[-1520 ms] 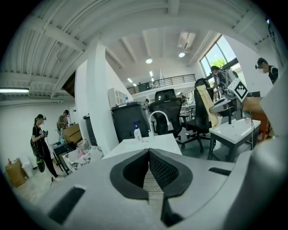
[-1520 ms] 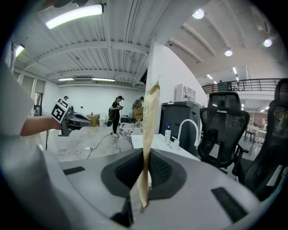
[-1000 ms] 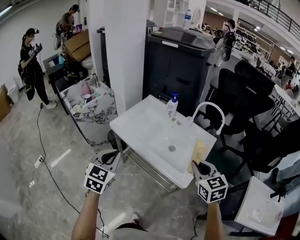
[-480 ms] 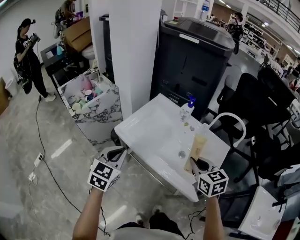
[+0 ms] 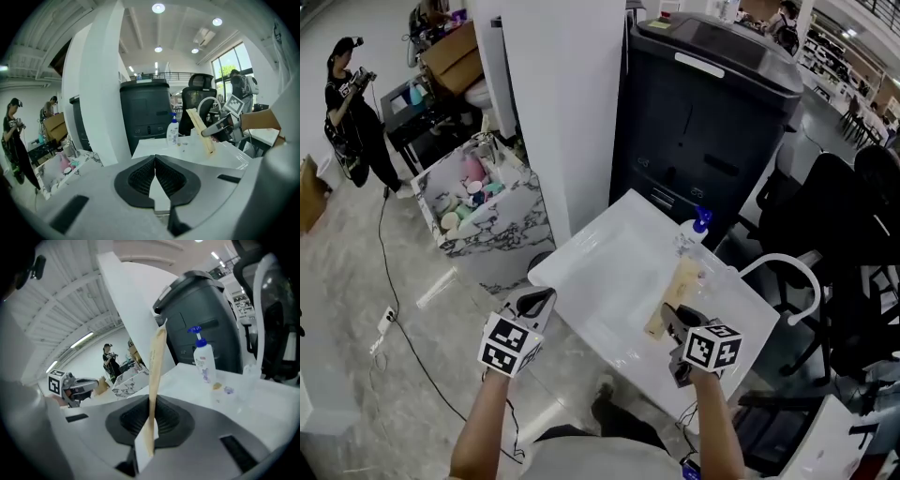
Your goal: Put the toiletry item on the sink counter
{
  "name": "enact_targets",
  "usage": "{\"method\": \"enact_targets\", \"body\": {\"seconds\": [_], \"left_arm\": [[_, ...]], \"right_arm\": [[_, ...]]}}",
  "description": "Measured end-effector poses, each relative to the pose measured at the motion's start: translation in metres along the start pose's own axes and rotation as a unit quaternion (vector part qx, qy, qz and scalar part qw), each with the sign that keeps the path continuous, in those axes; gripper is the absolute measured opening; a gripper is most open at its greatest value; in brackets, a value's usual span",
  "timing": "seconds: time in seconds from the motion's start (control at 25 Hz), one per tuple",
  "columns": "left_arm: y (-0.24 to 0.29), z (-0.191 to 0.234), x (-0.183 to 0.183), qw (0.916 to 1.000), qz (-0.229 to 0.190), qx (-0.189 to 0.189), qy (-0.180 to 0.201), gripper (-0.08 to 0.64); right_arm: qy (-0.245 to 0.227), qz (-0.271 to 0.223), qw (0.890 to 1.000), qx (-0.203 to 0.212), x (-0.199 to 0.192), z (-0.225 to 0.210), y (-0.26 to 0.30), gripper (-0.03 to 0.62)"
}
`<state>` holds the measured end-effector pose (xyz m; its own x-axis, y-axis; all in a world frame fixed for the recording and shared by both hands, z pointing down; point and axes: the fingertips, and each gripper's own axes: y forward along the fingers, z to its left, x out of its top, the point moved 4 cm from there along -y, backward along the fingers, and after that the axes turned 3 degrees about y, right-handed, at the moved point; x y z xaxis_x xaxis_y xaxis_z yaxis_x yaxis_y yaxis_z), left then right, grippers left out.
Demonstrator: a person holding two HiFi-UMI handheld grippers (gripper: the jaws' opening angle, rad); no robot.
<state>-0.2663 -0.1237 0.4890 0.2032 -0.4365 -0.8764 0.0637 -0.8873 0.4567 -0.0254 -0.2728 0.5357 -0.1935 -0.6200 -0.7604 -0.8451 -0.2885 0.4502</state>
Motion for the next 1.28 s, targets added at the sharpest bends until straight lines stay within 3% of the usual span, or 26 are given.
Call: {"method": "enact_targets", "body": {"seconds": [0.2, 0.44, 0.64, 0.84, 1.04, 1.28], "left_arm": [[0.037, 0.026, 0.008, 1.0000, 0.009, -0.001, -0.004, 0.009], [0.071, 0.060, 0.007, 0.9997, 0.021, -0.014, -0.003, 0.009], [0.091, 0.089, -0.013, 0.9982, 0.035, -0.049, -0.001, 0.009], [0.116, 0.137, -0.025, 0.9957, 0.043, -0.082, 0.002, 0.009], [0.138, 0.167, -0.042, 0.9905, 0.054, -0.126, 0.008, 0.009], [0.161, 0.193, -0.050, 0.9848, 0.056, -0.164, 0.015, 0.009]], "right_arm": [[0.082, 0.023, 0.996, 0.019, -0.006, -0.024, 0.050, 0.021], [0.185, 0.037, 0.982, 0.027, -0.010, -0.041, 0.105, 0.021], [0.258, 0.041, 0.965, 0.021, -0.027, -0.042, 0.146, 0.023], [0.326, 0.033, 0.945, -0.015, -0.036, -0.051, 0.193, 0.023], [0.363, 0.043, 0.930, -0.048, -0.045, -0.062, 0.235, 0.025], [0.352, 0.073, 0.928, -0.097, -0.053, -0.068, 0.257, 0.031]]}}
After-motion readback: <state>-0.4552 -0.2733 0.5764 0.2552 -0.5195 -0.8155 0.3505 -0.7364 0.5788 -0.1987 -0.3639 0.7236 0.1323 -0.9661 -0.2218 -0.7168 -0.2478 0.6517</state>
